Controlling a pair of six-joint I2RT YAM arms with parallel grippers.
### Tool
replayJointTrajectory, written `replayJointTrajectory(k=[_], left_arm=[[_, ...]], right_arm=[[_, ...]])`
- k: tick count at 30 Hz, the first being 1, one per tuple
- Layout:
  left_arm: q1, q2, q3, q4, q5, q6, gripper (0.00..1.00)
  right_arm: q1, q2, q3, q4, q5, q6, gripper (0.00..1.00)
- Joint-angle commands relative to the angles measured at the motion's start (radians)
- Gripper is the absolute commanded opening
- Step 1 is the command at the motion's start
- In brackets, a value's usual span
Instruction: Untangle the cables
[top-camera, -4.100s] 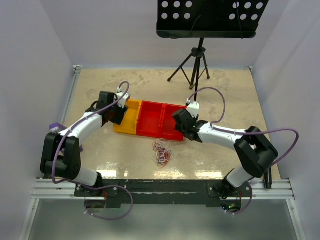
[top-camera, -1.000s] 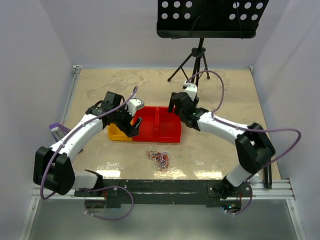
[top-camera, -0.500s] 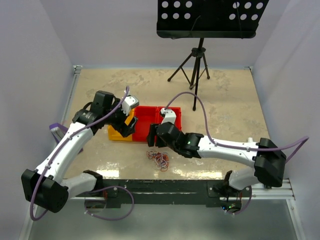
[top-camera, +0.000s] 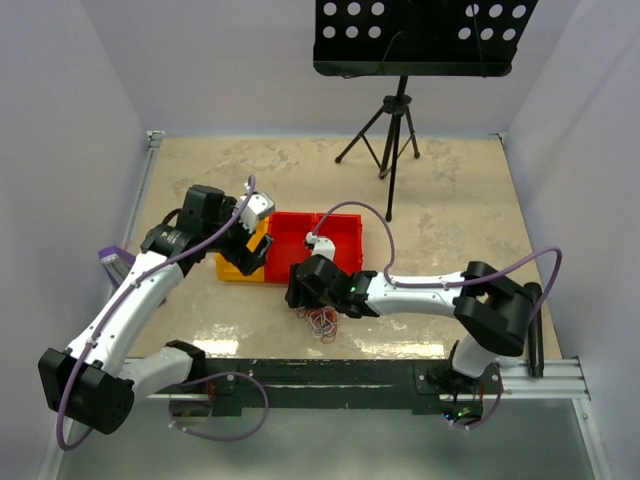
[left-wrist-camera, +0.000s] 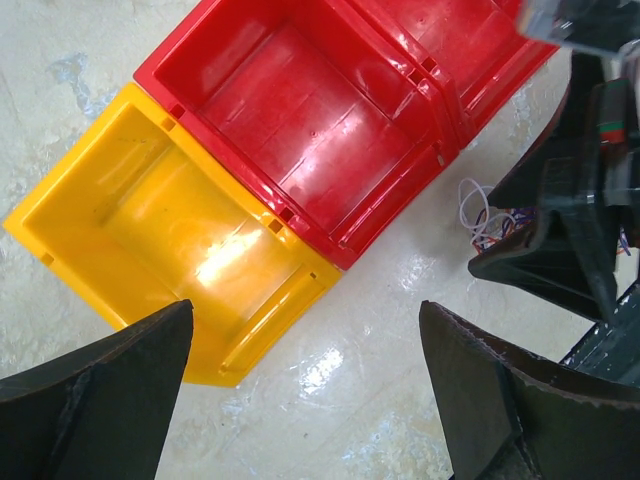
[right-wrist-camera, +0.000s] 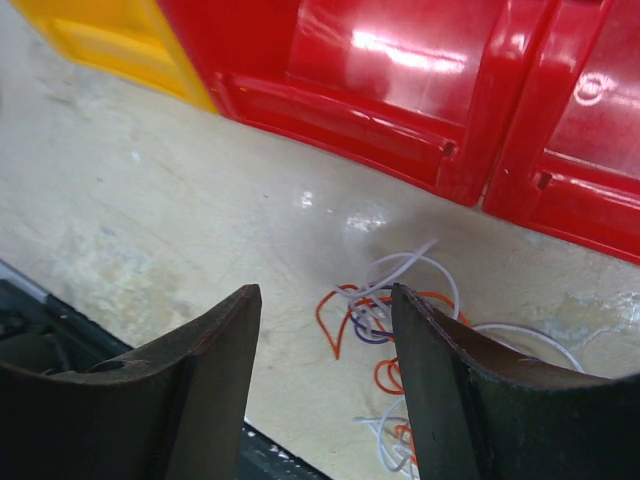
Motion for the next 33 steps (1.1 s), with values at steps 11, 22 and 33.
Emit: replayJointTrajectory(k=[11,22,33], left_arm=[[0.001,-0.004,-0.049,0.023,0.109,0.072,1.00],[0.001,-0.045,-0.070,0.022,0.063,0.086,1.00],[0.001,-0.047,-0.062,0.022,0.055,0.080,1.00]], right_arm=[[0.004,-0.025,0.013,0.023,-0.004,0.040,0.57],[0.004,-0.022,0.015,0.006,0.002,0.060,0.54],[0.004,0.031,0.038,0.035,0.028,0.083,0.53]])
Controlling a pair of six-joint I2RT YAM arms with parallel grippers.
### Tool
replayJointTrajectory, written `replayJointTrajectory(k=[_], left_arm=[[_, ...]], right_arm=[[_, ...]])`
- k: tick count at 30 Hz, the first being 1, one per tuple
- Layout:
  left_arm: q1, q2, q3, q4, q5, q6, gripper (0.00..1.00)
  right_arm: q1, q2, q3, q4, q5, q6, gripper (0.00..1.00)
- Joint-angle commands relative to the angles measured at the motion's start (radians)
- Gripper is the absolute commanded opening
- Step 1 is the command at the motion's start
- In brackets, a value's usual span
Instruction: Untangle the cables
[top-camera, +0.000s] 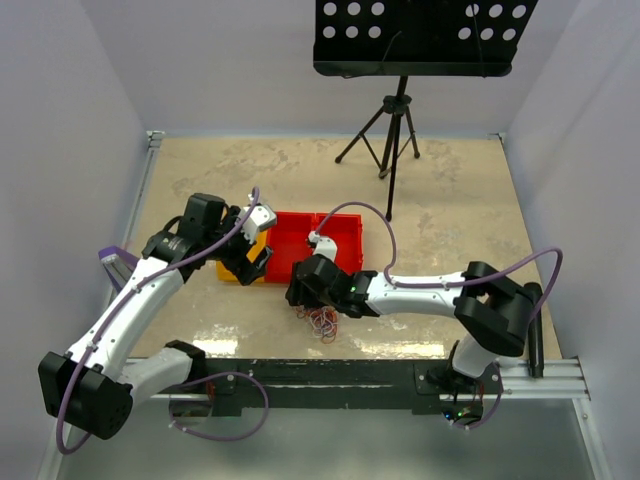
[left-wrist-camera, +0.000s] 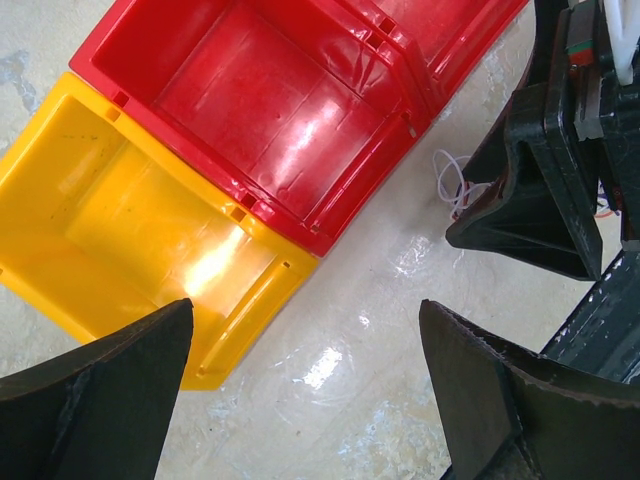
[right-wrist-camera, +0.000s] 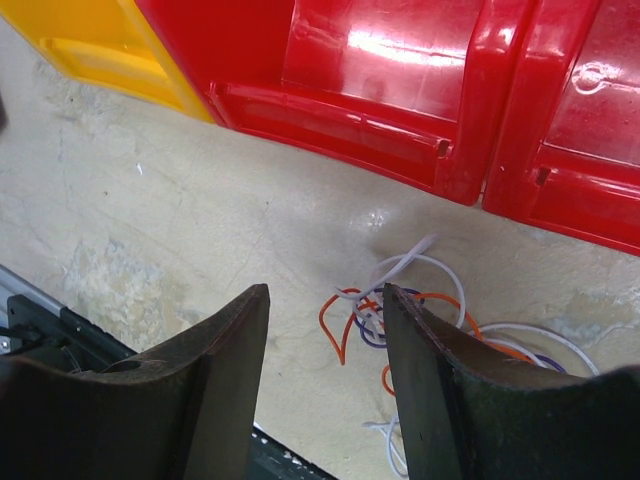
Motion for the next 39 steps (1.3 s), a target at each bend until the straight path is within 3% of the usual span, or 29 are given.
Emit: replayJointTrajectory(k=[1,7,15,24,32,39], left_arm=[[0.001,-0.019,0.002,0.024,-0.007,0.016,1.00],[0.001,-0.025,-0.006,0.024,-0.025,0.017,1.00],[0.001,-0.028,-0.010,0.030,-0.033,0.019,1.00],[0.001,-0.071,0.035,0.084,-0.071,-0.047,1.00],[0.003,-0.108,0.043,0.023,0.130,-0.038,1.00],[0.004,-0.258,-0.024,0.073,0.344,0.000,1.00]], right_arm=[[0.004,0.023,0.041,0.043,0.028,0.041,0.53],[0.006,0.069,0.055,0.080,0.024,0.056,0.39],[0.012,0.034,0.039,0.103,0.042,0.056,0.01],[0.087,-0.141,0.120,0.056,0.160,-0.022,0.00],[0.101,-0.266,0.185,-0.012,0.202,-0.059,0.00],[0.101,-0.295,0.211,-0.009,0.185,-0.065,0.00]])
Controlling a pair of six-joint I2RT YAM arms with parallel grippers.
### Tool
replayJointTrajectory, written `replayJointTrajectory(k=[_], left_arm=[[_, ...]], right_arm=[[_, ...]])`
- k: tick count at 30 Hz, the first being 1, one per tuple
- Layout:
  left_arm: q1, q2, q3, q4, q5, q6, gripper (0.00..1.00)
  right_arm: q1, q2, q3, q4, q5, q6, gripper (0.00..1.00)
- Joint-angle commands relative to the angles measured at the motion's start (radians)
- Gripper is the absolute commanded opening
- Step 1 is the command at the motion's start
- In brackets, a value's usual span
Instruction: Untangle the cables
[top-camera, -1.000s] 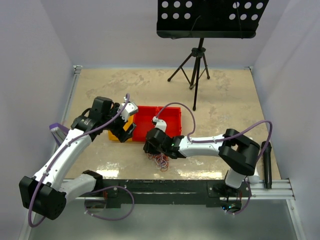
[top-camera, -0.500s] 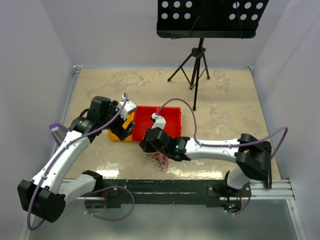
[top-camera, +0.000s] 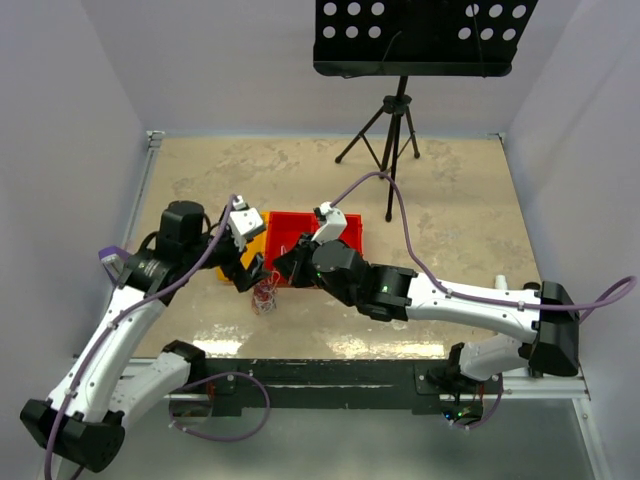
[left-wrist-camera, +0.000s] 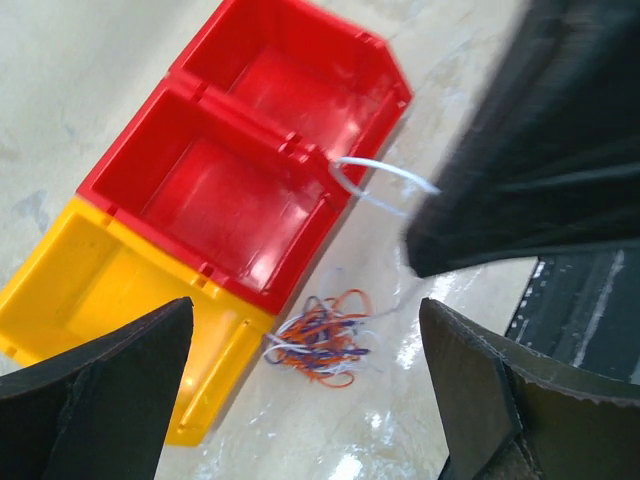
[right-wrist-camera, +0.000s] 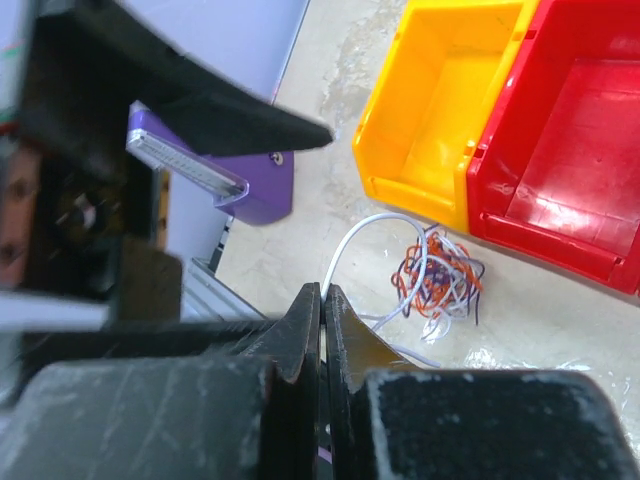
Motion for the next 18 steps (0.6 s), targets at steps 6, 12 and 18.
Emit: replayJointTrajectory(k=[6,12,18], left_arm=[[0.003,-0.142,-0.076,0.057,0.288,0.067,1.00],[0.001,-0.122,-0.136,0.051,0.417,0.134,1.00],[0.003,-0.105,-0.198,0.239,0.431,0.011,1.00]], right_arm=[[-0.001,-0.023,0.050,0.019,-0.004,-0.013,0.00],[-0.001,-0.031,0.084,0.028,-0.007,-0.016,0.00],[-0.001,-0.055,0.101,0.042,-0.034,-0.010,0.00]])
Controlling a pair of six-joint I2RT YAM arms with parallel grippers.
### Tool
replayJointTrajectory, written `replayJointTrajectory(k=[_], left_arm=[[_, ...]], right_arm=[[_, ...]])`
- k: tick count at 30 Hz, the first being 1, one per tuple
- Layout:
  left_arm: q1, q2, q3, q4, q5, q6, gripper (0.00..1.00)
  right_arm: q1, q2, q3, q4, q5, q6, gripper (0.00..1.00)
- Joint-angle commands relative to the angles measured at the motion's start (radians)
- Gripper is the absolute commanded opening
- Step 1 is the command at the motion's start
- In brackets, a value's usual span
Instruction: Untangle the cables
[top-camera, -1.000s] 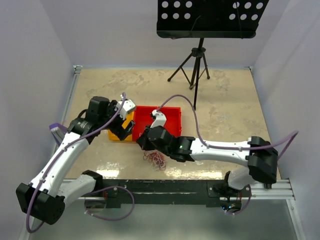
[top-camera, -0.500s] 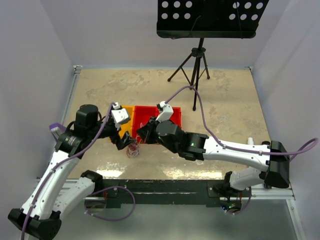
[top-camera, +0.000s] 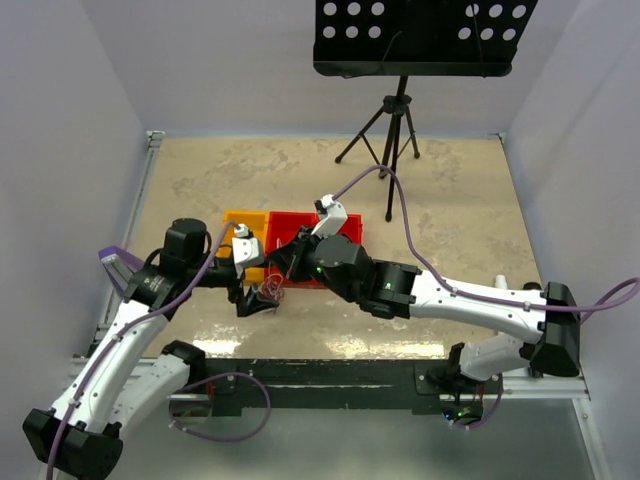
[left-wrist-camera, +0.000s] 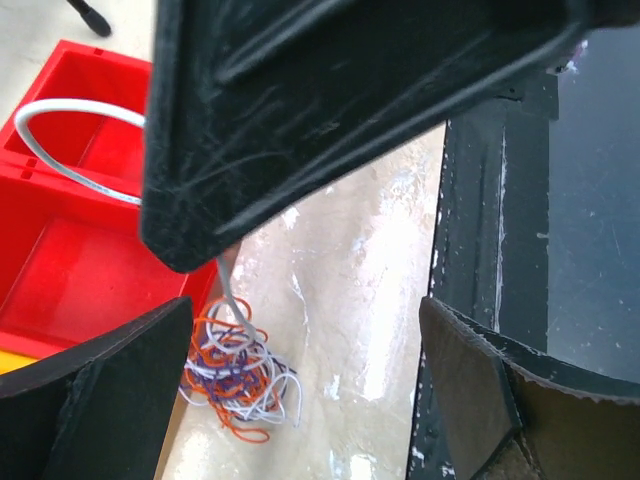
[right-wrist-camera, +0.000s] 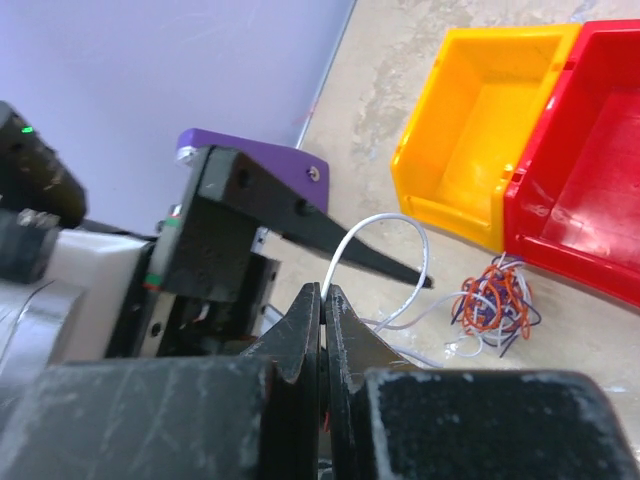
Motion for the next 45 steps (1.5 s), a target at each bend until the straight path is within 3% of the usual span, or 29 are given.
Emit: replayJointTrajectory(k=[1,4,6,8,28,30,31,33,35,37,38,41,45], left_arm=[[0.001,0.013,-0.038,0.223,0.051,-0.109,1.00],[0.001,0.030,-0.061,0.346,0.016,-0.221,0.89],[0.001,0.049,-0.072,0.398,-0.015,-0.289,0.72],[0.001,0.058,-0.087,0.412,-0.012,-0.306,0.65],[0.001,0.003,-0.134,0.418,0.031,-0.367,0.65],[0.001,-0.003,-0.133,0.417,0.026,-0.360,0.46],[0.001,0.000,-0.127,0.403,0.022,-0.354,0.29],[0.001,0.004,-0.104,0.380,0.000,-0.343,0.01],[0.001,0.010,-0.078,0.354,-0.018,-0.332,0.00],[0.001,0.020,-0.047,0.331,-0.034,-0.329,0.00],[0.001,0.023,-0.038,0.323,-0.037,-0.332,0.00],[0.001,0.027,-0.019,0.306,-0.038,-0.335,0.00],[0.001,0.020,-0.006,0.298,-0.038,-0.341,0.00]], right_arm=[[-0.001,-0.056,0.048,0.043,-0.030,0.002,0.00],[-0.001,-0.073,0.033,0.090,-0.065,0.024,0.00],[-0.001,-0.076,0.036,0.101,-0.081,0.035,0.00],[-0.001,-0.090,0.048,0.103,-0.079,0.035,0.00],[-0.001,-0.099,0.262,0.126,-0.148,-0.042,0.00],[-0.001,-0.099,0.259,0.123,-0.151,-0.047,0.00],[-0.001,-0.099,0.253,0.115,-0.151,-0.048,0.00],[-0.001,-0.107,0.227,0.094,-0.133,-0.048,0.09],[-0.001,-0.119,0.188,0.063,-0.102,-0.050,0.28],[0.001,-0.142,0.109,0.025,-0.070,-0.070,0.62],[-0.001,-0.160,0.082,0.005,-0.040,-0.085,0.69],[-0.001,-0.225,-0.069,-0.015,0.014,-0.094,0.77],[0.001,-0.302,-0.230,0.043,-0.010,-0.108,0.78]])
